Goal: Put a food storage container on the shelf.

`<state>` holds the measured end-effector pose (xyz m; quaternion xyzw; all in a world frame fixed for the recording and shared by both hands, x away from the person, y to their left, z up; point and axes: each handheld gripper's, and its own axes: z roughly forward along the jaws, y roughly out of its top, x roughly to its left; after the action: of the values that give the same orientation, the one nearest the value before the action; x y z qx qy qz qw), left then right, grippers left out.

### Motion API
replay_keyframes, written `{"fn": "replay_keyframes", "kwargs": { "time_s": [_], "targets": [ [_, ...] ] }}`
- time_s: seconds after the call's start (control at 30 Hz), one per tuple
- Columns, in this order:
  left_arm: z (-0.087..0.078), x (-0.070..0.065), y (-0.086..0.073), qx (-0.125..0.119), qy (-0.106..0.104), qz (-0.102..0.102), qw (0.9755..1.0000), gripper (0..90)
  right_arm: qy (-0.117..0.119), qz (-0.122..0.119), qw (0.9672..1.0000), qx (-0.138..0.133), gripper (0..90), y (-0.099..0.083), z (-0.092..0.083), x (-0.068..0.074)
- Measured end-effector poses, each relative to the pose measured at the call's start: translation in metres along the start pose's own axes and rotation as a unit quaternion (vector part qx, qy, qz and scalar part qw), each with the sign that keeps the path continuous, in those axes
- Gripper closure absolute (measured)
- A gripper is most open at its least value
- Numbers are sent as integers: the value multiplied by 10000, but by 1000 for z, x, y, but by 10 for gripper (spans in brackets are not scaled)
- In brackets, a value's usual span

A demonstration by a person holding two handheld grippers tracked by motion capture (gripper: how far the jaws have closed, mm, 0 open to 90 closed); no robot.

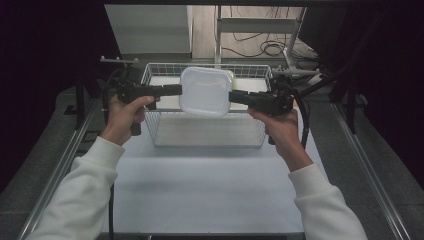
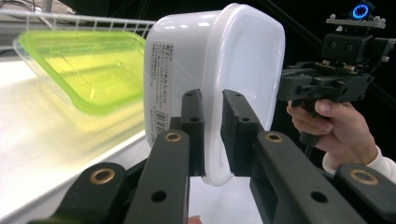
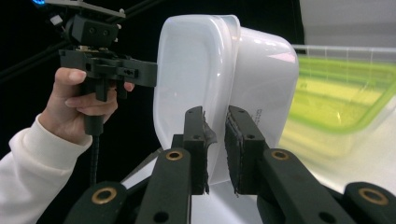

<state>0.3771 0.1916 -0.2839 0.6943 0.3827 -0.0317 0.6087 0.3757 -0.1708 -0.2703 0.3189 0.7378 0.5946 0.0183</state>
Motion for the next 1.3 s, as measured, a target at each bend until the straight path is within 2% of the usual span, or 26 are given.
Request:
{"fn": "replay_keyframes", "kwargs": {
  "time_s": [0.27,0.63,0.93,1.03,1.3],
  "targets": [
    [4,8,22,-14,119,26,9999,797,5,118,9999,-120,789,19,11,-14],
    [15,21,47,-7,206,-38,9998,797,-54,307,9995,-99,792,45,21,-38],
    [27,39,50,77,312,-269,9991,798,-31,600,9982,26,794,47,34,-61],
    [31,44,50,90,333,-401,9986,798,-32,787,9968,97,793,46,40,-70],
    [34,55,51,120,176,-678,9975,801,27,1040,9945,104,791,46,42,-79]
  ]
}}
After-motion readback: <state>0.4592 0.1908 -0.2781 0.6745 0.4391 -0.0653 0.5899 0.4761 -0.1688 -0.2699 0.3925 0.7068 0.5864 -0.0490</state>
